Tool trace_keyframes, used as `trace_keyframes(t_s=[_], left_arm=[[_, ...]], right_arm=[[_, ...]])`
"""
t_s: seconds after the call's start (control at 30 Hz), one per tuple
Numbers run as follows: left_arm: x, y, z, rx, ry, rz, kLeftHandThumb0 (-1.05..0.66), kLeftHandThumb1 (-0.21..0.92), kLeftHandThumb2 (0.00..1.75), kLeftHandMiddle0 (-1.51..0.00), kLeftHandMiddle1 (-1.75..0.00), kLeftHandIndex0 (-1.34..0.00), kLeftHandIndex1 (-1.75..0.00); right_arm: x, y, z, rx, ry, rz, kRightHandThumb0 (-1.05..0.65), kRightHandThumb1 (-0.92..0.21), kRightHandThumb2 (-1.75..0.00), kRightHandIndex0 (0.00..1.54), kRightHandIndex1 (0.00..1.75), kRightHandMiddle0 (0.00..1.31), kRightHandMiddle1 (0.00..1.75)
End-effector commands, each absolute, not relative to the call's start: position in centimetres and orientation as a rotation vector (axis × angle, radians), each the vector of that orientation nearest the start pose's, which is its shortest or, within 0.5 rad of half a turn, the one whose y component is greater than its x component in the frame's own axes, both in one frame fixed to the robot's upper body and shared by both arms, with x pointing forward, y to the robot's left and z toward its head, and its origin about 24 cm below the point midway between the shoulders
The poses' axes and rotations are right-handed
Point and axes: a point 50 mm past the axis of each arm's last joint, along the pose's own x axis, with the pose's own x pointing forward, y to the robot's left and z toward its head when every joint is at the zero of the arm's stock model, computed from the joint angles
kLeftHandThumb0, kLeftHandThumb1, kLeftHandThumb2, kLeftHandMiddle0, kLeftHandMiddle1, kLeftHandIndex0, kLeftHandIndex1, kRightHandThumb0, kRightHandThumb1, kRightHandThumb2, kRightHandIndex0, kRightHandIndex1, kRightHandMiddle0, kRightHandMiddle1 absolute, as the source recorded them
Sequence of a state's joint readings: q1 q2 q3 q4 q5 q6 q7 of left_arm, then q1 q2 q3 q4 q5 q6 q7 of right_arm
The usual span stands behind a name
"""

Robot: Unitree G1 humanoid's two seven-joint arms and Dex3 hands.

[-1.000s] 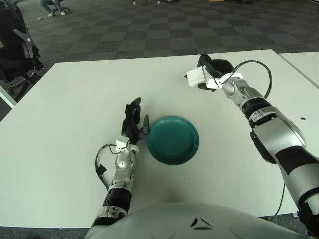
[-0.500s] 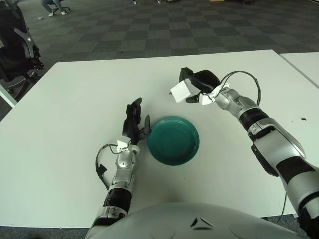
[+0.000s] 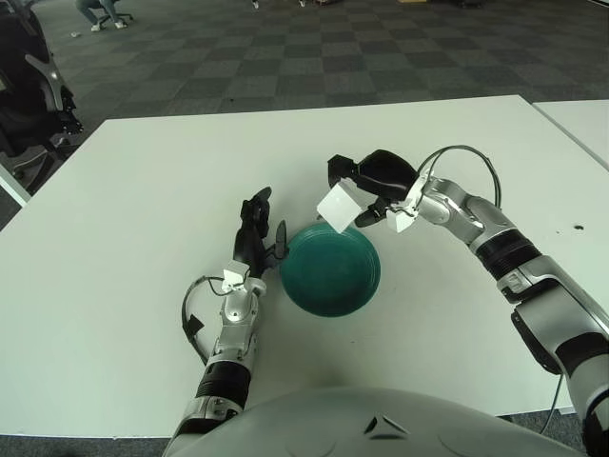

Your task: Put the charger into the plate.

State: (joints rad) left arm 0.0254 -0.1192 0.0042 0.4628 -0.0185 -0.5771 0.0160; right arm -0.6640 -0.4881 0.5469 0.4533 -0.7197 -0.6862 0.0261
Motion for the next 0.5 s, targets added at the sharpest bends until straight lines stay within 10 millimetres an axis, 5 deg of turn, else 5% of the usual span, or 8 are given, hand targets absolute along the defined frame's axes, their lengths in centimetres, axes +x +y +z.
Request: trace_keyframes(t_s=[0.0, 0.47], left_arm=[[18.5, 11.6, -5.9, -0.213, 0.134, 0.106, -0.80, 0.92, 0.84, -0.21, 0.00, 0.00, -0.64], [18.4, 11.5, -5.7, -0.246, 0.127, 0.110, -0.77, 0.92, 0.83, -0.18, 0.00, 0.00, -0.61]], right_arm=[[30.7, -8.2, 11.4, -1.323, -0.807, 0.882, -0.46, -0.39, -1.22, 1.18, 1.75, 0.55, 1.75], [28.9, -8.0, 10.8, -1.342, -0.810, 1.012, -0.46, -0.40, -1.22, 1.23, 1.75, 0.55, 1.75]])
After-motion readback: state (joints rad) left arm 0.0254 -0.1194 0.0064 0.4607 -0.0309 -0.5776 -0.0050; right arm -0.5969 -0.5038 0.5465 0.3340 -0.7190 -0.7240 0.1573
